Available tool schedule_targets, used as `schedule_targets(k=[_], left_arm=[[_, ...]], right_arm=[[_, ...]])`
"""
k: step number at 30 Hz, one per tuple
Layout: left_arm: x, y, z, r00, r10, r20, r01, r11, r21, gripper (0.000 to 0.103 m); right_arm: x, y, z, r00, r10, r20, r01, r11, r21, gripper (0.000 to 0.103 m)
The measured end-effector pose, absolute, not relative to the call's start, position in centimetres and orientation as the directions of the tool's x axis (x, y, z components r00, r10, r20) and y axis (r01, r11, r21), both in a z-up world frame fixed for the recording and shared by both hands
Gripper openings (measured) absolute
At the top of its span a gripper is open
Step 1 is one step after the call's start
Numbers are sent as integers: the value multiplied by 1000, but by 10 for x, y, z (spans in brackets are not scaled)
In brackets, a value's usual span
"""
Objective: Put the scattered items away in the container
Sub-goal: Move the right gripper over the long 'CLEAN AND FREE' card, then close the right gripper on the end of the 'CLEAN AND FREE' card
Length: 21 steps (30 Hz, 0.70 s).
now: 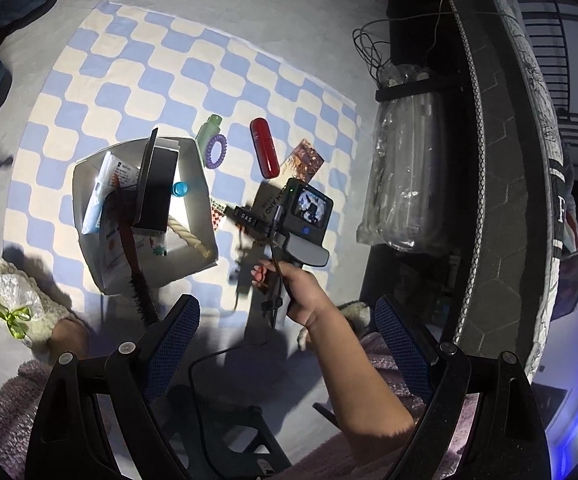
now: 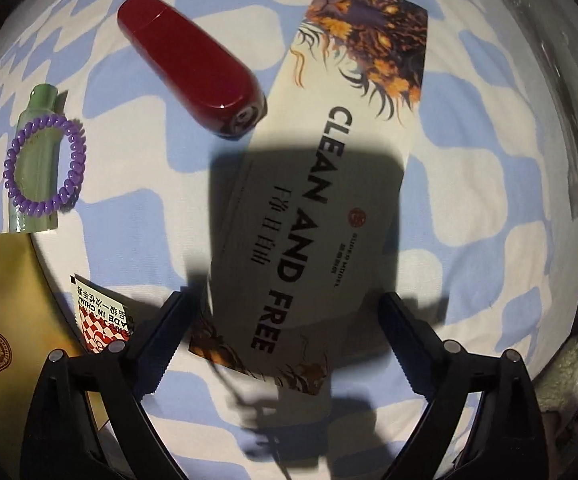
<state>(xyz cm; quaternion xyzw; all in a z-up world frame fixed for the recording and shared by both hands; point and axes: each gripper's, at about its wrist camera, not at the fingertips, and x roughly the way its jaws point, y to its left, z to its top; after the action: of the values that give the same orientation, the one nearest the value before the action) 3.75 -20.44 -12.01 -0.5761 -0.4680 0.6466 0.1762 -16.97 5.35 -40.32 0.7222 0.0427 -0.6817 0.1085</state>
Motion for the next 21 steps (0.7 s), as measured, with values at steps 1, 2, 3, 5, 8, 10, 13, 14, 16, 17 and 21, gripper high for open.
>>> schedule_targets(k=[1,2,3,5,8,10,13,14,16,17,21], left_arm=[[37,-204,-122,-272,767,-581,314,-500,-807,89],[36,-204,-123,-270,766,-583,318,-501,-805,89],[36,-204,-124,-269,765,-585,323,-500,-803,89],[35,-203,-125,-268,766,-585,331,-497,-802,89],[35,-201,-124,-273,771,-576,330,-488,-808,89],[35,-198,-123,-277,767,-580,318,-496,-808,89],[35,-197,-122,-279,751,-599,317,-517,-795,89],[37,-197,-122,-280,750,-600,321,-516,-794,89],[41,-196,-120,-284,761,-583,323,-497,-806,89],[44,-195,-119,-286,771,-569,317,-484,-815,89],[47,-191,-121,-282,786,-551,299,-473,-829,89]], right_arm=[[-170,56,-404,59,-90,-994,203,-974,100,96],[-170,57,-405,62,-88,-994,204,-974,99,96],[-171,57,-406,68,-82,-994,205,-974,94,94],[-170,58,-406,72,-80,-994,202,-975,93,86],[-169,63,-395,37,-103,-994,207,-972,109,45],[-171,76,-388,23,-131,-991,168,-977,133,15],[-170,103,-387,53,-212,-976,101,-971,216,2],[-167,111,-388,62,-224,-973,91,-969,229,2],[-162,125,-391,82,-292,-953,58,-953,297,2],[-160,132,-393,92,-342,-935,26,-938,346,5],[-156,133,-395,109,-403,-909,-9,-914,405,14]])
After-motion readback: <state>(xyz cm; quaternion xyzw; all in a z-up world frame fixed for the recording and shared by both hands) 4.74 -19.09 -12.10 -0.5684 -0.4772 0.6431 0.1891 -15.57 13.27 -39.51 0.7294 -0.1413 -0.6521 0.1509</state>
